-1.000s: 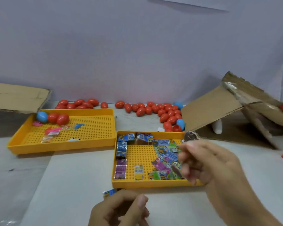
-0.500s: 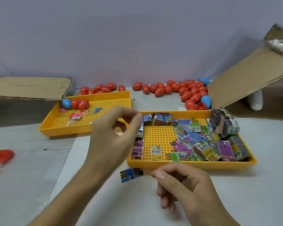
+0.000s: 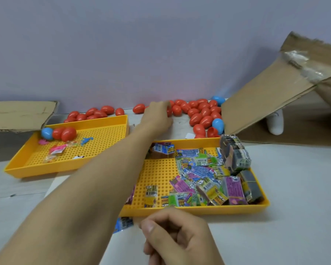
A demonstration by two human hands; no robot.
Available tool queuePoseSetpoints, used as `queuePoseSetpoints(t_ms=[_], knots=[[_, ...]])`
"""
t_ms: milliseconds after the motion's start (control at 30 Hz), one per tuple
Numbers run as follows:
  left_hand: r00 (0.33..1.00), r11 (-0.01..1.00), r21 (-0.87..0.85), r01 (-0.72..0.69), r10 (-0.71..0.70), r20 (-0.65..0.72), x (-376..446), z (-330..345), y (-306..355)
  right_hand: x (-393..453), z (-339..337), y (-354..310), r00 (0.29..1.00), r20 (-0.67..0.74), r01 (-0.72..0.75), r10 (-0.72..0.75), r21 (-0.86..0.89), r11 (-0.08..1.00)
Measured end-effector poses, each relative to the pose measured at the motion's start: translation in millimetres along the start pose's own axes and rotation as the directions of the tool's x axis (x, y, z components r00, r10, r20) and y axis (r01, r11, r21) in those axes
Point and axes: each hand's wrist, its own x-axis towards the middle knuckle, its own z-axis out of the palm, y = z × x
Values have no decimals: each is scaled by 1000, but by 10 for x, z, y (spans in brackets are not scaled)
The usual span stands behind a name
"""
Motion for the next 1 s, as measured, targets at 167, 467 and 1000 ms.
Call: queuePoseSetpoints(t_ms=[167,467,1000], knots=[[990,996,-92,-3,-10,-141,34,38,-70,-2,3,-17,1000,-1,21,-21,-18,1000],[994,625,-775,-87,4,-108,-1199,-767,173,11,-26,-29,997,13,77,-77,26,997],[989,393,-919,-17,-129,-74,-2836,-903,-21,-70,-94,3,979,-7,202,-202,60,978]])
